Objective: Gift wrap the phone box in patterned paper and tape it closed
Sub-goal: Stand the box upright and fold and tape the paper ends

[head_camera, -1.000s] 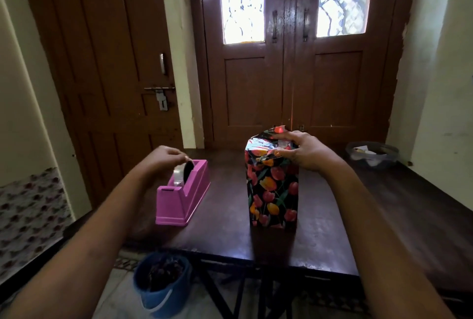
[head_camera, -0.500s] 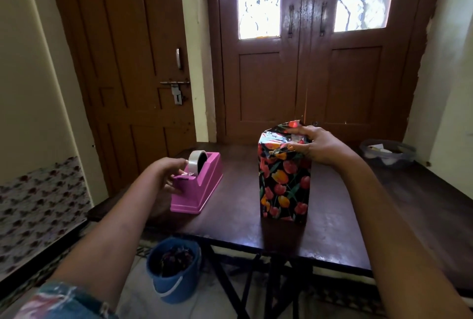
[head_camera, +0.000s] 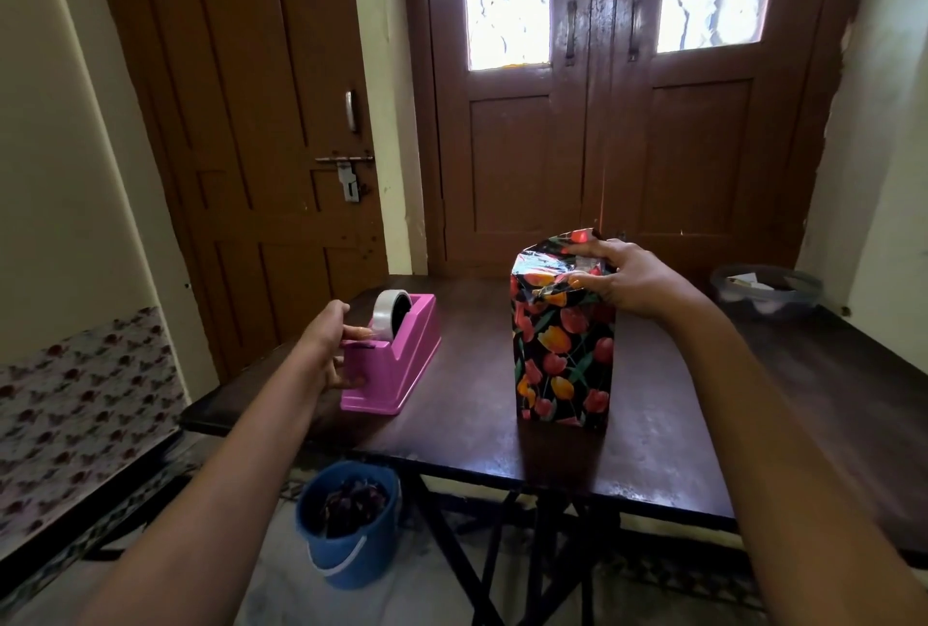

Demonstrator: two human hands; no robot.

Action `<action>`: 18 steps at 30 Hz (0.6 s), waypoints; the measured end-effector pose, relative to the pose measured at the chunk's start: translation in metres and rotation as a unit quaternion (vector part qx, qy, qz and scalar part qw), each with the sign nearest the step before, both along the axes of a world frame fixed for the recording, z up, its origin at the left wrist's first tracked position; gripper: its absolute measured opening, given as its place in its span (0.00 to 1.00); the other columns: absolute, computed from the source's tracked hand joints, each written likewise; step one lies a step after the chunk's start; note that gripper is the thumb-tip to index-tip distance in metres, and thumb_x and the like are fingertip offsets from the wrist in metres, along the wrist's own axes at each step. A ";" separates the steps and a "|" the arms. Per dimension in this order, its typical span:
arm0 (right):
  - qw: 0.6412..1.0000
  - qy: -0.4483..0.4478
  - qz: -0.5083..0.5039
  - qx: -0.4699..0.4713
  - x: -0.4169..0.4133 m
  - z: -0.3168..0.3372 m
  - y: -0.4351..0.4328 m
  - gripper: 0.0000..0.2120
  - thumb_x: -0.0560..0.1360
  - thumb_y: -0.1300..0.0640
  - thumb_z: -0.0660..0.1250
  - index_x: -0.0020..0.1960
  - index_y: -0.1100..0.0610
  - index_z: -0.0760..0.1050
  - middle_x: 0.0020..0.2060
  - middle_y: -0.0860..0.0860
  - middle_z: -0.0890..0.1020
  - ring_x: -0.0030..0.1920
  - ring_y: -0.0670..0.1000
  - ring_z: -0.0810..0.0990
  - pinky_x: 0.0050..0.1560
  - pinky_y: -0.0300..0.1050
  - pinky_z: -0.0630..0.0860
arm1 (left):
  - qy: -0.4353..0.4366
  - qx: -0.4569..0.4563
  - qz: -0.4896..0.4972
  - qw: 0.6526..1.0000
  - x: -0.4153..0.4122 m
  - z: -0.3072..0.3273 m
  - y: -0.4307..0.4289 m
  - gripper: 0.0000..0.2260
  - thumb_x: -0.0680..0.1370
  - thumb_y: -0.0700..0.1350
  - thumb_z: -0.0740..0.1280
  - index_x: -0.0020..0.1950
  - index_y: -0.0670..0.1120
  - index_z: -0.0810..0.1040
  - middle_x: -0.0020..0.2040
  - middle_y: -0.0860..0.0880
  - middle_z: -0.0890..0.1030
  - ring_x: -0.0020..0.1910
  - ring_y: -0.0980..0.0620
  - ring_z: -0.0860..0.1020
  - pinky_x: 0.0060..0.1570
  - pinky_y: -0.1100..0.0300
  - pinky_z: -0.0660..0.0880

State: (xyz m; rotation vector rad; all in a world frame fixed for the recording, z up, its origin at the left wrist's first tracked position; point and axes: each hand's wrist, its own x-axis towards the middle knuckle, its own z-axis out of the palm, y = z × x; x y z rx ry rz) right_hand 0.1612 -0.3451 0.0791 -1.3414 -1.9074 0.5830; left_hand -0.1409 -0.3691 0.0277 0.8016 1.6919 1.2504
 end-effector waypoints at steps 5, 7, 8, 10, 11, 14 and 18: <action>1.000 0.005 0.001 -0.002 -0.001 -0.001 0.002 0.23 0.74 0.51 0.67 0.68 0.51 0.69 0.67 0.54 0.67 0.59 0.53 0.72 0.54 0.47 0.76 | -0.097 0.079 0.017 0.992 -0.004 -0.001 -0.005 0.17 0.80 0.51 0.52 0.42 0.43 0.74 0.45 0.45 0.74 0.53 0.45 0.69 0.58 0.38 0.66; 1.000 0.004 0.003 -0.002 -0.002 -0.001 0.002 0.23 0.75 0.52 0.66 0.69 0.51 0.69 0.67 0.54 0.67 0.56 0.51 0.71 0.52 0.44 0.76 | -0.090 0.097 0.017 0.991 -0.003 0.005 -0.005 0.16 0.80 0.51 0.54 0.41 0.43 0.75 0.49 0.46 0.74 0.56 0.46 0.66 0.62 0.34 0.62; 1.000 0.005 0.004 -0.001 -0.001 -0.001 0.002 0.23 0.75 0.52 0.66 0.69 0.51 0.69 0.67 0.54 0.67 0.56 0.51 0.71 0.52 0.44 0.75 | -0.077 0.103 0.020 0.992 -0.002 0.006 -0.004 0.15 0.80 0.50 0.55 0.41 0.44 0.75 0.50 0.46 0.74 0.56 0.46 0.66 0.61 0.34 0.62; 1.000 0.007 0.003 0.003 0.000 -0.002 0.003 0.23 0.75 0.52 0.66 0.68 0.51 0.69 0.67 0.53 0.66 0.58 0.52 0.71 0.53 0.45 0.75 | -0.069 0.123 0.036 0.989 -0.001 0.003 -0.003 0.11 0.79 0.48 0.59 0.40 0.45 0.75 0.47 0.48 0.76 0.53 0.46 0.69 0.60 0.35 0.65; 1.000 0.006 0.001 0.004 0.000 -0.003 0.002 0.23 0.75 0.52 0.66 0.68 0.51 0.69 0.67 0.53 0.66 0.60 0.53 0.71 0.55 0.46 0.75 | -0.071 0.134 0.047 0.987 -0.001 -0.001 -0.003 0.09 0.78 0.47 0.61 0.40 0.45 0.75 0.44 0.49 0.77 0.49 0.47 0.71 0.60 0.35 0.66; 1.000 0.001 -0.002 0.001 0.000 -0.003 0.002 0.23 0.75 0.52 0.66 0.69 0.51 0.69 0.67 0.54 0.66 0.62 0.55 0.70 0.59 0.51 0.75 | -0.082 0.157 0.059 0.982 -0.005 -0.016 -0.007 0.05 0.77 0.45 0.66 0.45 0.44 0.77 0.44 0.47 0.79 0.46 0.50 0.76 0.59 0.36 0.70; 1.000 0.000 -0.004 -0.001 -0.001 -0.002 0.003 0.23 0.75 0.52 0.66 0.69 0.51 0.68 0.67 0.54 0.66 0.62 0.55 0.70 0.57 0.49 0.75 | -0.063 0.155 0.071 0.983 -0.011 -0.027 -0.012 0.21 0.74 0.49 0.69 0.62 0.38 0.75 0.55 0.42 0.80 0.51 0.48 0.77 0.49 0.51 0.73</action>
